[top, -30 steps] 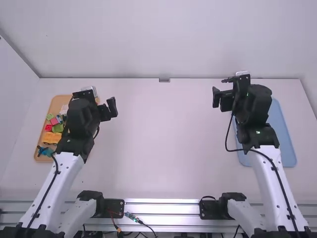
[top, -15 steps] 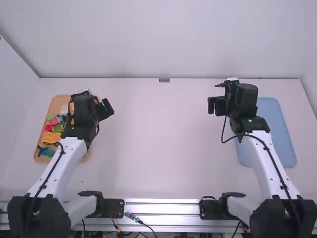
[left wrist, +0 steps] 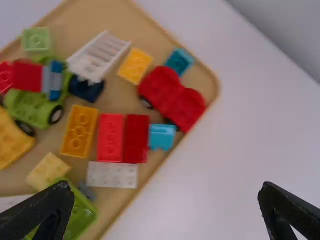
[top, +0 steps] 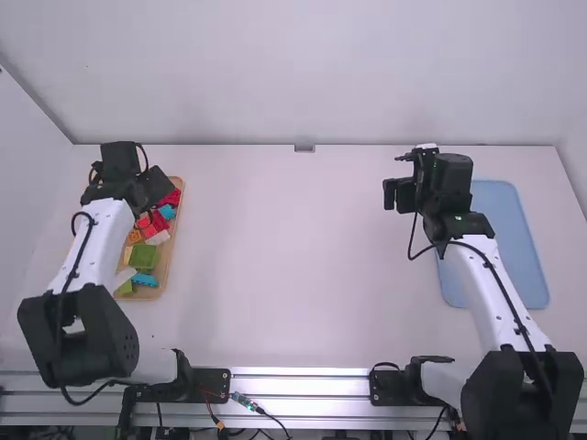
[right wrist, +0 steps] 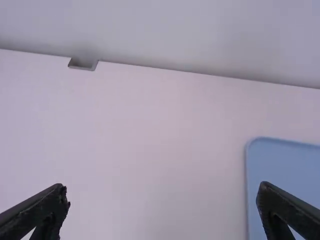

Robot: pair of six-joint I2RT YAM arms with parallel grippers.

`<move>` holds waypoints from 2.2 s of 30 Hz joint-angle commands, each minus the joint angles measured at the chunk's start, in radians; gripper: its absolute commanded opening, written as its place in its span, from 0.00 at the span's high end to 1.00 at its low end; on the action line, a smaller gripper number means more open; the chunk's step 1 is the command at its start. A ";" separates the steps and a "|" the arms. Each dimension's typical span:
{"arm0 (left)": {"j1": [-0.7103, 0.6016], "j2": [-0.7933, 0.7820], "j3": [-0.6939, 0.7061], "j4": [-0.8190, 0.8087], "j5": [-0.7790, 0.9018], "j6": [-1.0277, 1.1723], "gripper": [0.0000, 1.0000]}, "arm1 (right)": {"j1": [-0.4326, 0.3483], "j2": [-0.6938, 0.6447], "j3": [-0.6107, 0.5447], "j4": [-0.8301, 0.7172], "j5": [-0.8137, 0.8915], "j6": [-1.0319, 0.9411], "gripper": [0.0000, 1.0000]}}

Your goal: Assemble lego blocks to make yellow taxi

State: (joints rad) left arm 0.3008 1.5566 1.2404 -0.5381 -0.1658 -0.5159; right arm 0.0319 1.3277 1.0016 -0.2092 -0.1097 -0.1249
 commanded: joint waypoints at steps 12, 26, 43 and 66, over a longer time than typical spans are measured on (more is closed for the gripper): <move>0.369 0.187 0.095 -0.129 0.212 -0.289 0.01 | 0.003 0.018 0.034 0.031 0.001 -0.013 0.01; 0.411 0.225 0.099 -0.146 0.144 -0.238 0.01 | 0.002 0.018 0.034 0.054 -0.002 -0.002 0.01; 0.418 0.443 0.291 -0.342 0.101 -0.207 0.01 | 0.002 0.018 0.034 0.068 -0.002 -0.002 0.01; 0.417 0.446 0.148 -0.160 0.047 -0.221 0.07 | 0.002 0.018 0.033 0.071 -0.002 -0.002 0.01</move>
State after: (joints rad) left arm 0.7109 1.9942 1.4014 -0.7036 -0.1047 -0.7414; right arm 0.0319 1.3388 1.0023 -0.1387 -0.1097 -0.1307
